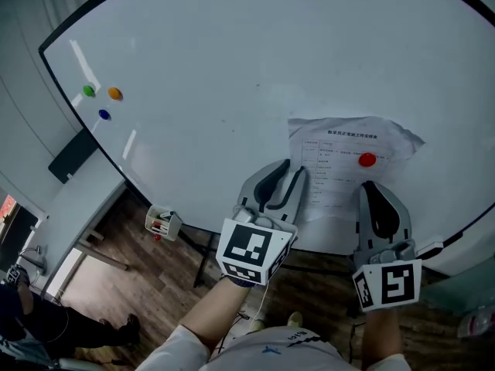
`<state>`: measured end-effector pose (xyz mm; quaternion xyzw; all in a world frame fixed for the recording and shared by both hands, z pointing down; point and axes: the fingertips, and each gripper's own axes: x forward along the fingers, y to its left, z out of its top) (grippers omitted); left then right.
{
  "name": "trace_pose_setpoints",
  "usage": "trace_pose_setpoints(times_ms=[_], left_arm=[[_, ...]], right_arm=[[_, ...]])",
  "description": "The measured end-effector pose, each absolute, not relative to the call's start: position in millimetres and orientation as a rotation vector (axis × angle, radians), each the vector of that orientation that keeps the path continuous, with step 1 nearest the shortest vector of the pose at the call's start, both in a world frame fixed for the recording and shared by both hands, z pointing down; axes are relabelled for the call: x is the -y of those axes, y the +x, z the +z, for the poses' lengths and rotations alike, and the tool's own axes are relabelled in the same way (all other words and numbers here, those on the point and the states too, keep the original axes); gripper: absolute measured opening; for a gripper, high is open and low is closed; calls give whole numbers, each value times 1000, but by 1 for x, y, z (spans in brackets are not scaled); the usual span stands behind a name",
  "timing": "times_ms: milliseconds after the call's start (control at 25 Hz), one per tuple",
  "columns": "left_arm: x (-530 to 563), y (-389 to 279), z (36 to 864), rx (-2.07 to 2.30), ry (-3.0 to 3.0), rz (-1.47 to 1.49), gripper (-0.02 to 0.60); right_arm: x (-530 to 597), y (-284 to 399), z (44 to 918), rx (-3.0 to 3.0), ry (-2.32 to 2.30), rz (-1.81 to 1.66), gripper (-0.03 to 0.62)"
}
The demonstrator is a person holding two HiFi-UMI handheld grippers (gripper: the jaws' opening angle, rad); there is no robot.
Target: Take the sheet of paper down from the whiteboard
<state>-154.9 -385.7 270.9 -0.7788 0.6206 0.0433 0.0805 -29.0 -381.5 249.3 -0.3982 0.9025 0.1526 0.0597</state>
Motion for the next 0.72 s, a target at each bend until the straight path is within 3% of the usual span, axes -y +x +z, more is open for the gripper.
trace_pose_setpoints(times_ms=[400,520,720], left_arm=[[385,-154,255,-1806,-2350,77,83],[385,-151,250,-1795,-2332,47,52],[387,-155,252,-1806,-2323,49,14]], right_arm=[[388,-31,213,-2648,-1306,675,18],[390,-34,213,-2641,-1360,700,79],[398,-41,225,-2667,-1463,775,116]])
